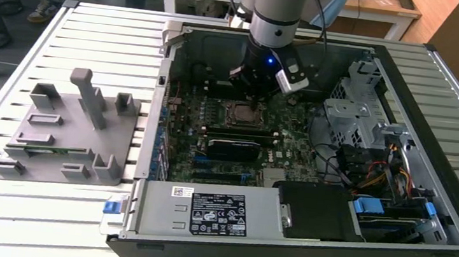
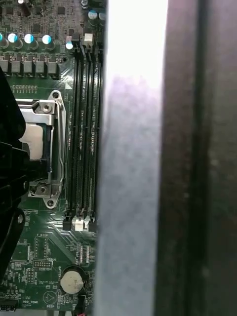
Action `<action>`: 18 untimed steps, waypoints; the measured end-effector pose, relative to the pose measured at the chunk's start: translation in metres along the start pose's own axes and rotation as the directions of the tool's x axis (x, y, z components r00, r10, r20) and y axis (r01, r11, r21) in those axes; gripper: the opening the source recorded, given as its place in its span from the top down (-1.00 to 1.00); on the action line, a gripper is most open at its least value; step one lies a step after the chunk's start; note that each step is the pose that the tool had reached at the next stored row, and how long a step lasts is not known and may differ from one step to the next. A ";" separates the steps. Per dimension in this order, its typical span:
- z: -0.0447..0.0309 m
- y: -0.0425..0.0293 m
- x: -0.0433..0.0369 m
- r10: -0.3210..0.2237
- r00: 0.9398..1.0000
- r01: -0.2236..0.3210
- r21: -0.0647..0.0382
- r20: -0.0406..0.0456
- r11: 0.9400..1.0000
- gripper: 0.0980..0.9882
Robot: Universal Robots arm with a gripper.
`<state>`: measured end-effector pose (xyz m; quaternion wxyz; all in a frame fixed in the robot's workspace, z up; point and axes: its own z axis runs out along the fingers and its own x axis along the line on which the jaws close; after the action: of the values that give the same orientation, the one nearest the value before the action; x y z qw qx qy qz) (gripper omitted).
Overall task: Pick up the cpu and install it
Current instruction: 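Install the second cpu locking lever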
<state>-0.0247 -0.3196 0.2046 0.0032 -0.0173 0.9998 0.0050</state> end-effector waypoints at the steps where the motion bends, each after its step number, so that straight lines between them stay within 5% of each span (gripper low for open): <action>1: -0.0011 0.0000 0.0000 0.000 1.000 0.000 0.000 0.000 1.000 0.98; 12: -0.0288 0.0003 -0.0002 0.000 1.000 0.000 0.000 0.000 1.000 0.98; 18: -0.0294 -0.0056 0.0000 0.000 1.000 0.000 0.000 0.000 1.000 0.98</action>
<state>-0.0246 -0.3255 0.2340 0.0031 -0.0173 0.9998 0.0050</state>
